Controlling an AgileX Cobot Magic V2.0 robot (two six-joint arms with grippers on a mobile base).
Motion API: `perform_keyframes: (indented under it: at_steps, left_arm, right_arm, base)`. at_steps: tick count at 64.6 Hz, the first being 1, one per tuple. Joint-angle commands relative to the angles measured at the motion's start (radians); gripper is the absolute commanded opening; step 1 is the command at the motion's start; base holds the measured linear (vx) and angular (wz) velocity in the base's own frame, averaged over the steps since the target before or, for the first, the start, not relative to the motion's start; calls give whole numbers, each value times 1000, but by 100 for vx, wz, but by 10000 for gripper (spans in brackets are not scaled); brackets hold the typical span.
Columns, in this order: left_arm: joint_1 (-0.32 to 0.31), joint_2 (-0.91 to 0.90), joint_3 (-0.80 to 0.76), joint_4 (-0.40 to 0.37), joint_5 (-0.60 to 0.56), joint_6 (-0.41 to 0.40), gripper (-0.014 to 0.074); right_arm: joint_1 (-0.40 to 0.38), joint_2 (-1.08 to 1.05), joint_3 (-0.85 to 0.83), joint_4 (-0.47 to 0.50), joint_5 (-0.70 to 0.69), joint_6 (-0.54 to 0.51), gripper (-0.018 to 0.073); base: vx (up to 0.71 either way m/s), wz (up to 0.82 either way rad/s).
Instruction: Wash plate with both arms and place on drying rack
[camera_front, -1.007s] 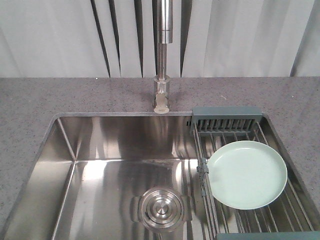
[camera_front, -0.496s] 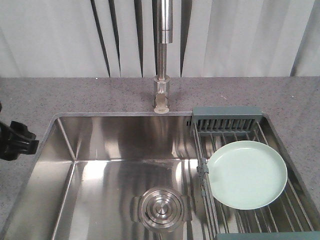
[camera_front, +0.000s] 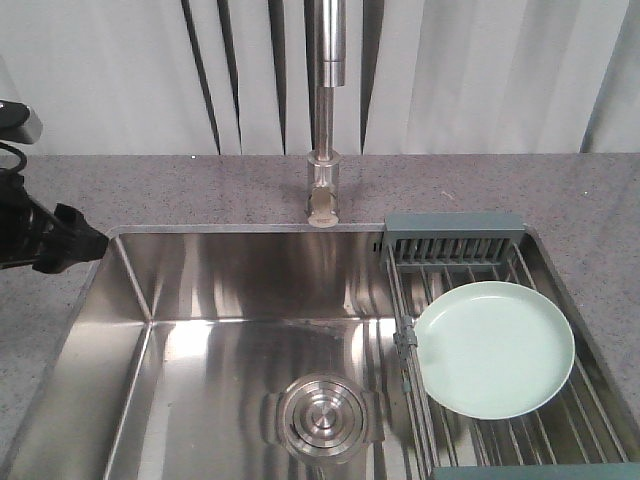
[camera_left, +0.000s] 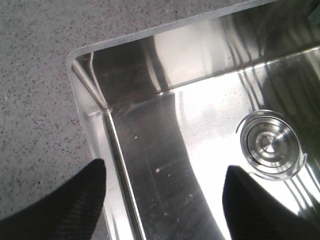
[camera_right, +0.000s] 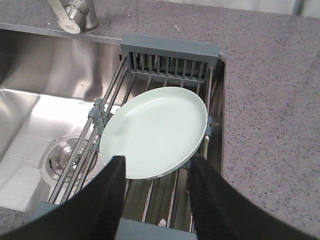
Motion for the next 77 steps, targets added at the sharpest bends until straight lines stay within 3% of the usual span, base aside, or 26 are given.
perform_keyframes:
  at_steps: [1, 17, 23, 34, 40, 62, 77]
  left_arm:
    - [23, -13, -36, -189, -79, 181, 464]
    - [27, 67, -36, -620, -50, 677, 419]
    - [27, 109, -36, -736, -26, 817, 342]
    - [26, 195, -39, -873, -16, 958, 115]
    - [17, 246, -59, -917, 4, 1024, -10]
    - [-61, 441, -261, -924, 148, 1166, -8]
    - [-128, 557, -427, -924, 192, 1176, -8]
  right_arm:
    - [-2, 7, -26, 3, -67, 1, 301]
    - [-2, 7, -26, 3, -66, 1, 301]
    - [-2, 7, -26, 3, -66, 1, 301]
    - [-2, 7, -26, 3, -66, 1, 301]
    - [-2, 7, -26, 3, -66, 1, 301]
    - [-2, 7, -26, 3, -66, 1, 301]
    - [-2, 7, -26, 3, -68, 1, 301]
  base:
    - [0, 0]
    - [0, 0]
    - [0, 0]
    - [0, 0]
    - [0, 0]
    - [0, 0]
    - [0, 0]
